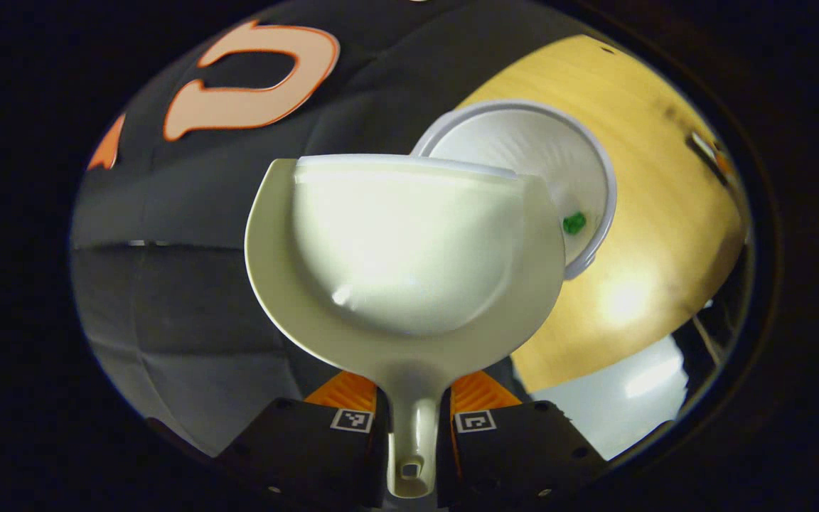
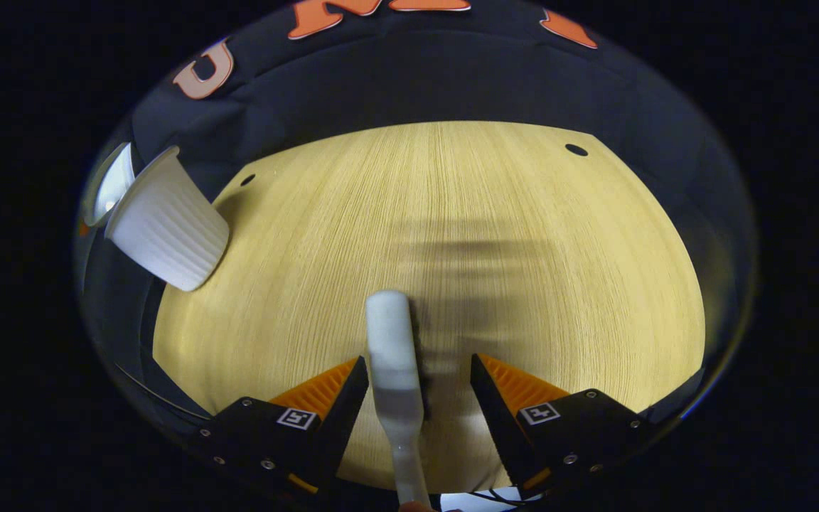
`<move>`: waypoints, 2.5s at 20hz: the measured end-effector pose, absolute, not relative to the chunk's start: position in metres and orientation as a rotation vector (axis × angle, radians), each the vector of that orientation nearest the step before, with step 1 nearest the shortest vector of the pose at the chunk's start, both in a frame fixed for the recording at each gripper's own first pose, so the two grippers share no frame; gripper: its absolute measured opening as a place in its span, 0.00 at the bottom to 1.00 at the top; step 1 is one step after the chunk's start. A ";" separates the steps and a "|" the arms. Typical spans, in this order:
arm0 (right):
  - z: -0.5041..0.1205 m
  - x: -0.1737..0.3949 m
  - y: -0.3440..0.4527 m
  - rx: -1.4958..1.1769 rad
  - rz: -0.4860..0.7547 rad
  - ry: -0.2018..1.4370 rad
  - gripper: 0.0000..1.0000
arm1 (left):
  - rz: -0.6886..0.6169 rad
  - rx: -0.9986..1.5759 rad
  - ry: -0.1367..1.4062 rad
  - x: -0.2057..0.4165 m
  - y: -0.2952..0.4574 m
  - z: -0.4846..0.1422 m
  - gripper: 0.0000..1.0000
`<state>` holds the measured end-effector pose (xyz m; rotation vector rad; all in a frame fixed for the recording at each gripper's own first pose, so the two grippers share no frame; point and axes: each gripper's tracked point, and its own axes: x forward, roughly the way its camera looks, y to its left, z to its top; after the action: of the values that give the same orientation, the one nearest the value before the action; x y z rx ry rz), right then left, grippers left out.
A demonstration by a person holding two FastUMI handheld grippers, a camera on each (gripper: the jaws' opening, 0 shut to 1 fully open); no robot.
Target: Pick up the small broom and dustpan from the desktop, sweep the trash into the dustpan with the broom, and then empty the trash into the garbage bin.
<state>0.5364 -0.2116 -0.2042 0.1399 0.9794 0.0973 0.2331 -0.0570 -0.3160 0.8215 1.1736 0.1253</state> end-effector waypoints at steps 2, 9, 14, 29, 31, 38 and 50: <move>-0.191 0.544 -0.210 0.151 0.098 0.937 0.88 | 0.132 0.650 1.141 0.237 -0.085 -0.332 0.27; -0.156 0.553 -0.211 0.042 0.126 0.808 0.89 | -0.015 0.085 0.972 0.299 -0.229 -0.363 0.27; -0.139 0.551 -0.212 0.035 0.134 0.761 0.90 | -0.197 -0.049 0.933 0.297 -0.356 -0.388 0.28; -0.133 0.552 -0.235 0.015 0.114 0.725 0.92 | -0.144 -0.066 1.265 0.294 -0.451 -0.609 0.28; -0.136 0.552 -0.235 0.013 0.119 0.734 0.92 | -0.137 -0.057 1.285 0.290 -0.455 -0.621 0.28; -0.144 0.548 -0.231 -0.011 0.145 0.759 0.92 | -0.135 -0.013 1.345 0.281 -0.456 -0.652 0.28; -0.150 0.551 -0.222 0.000 0.146 0.775 0.92 | -0.151 -0.076 1.362 0.278 -0.465 -0.658 0.51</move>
<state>0.5507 -0.2223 -0.1500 -0.0001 0.7748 0.1458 0.2777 -0.4652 -0.6584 -0.0759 1.3615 -0.1511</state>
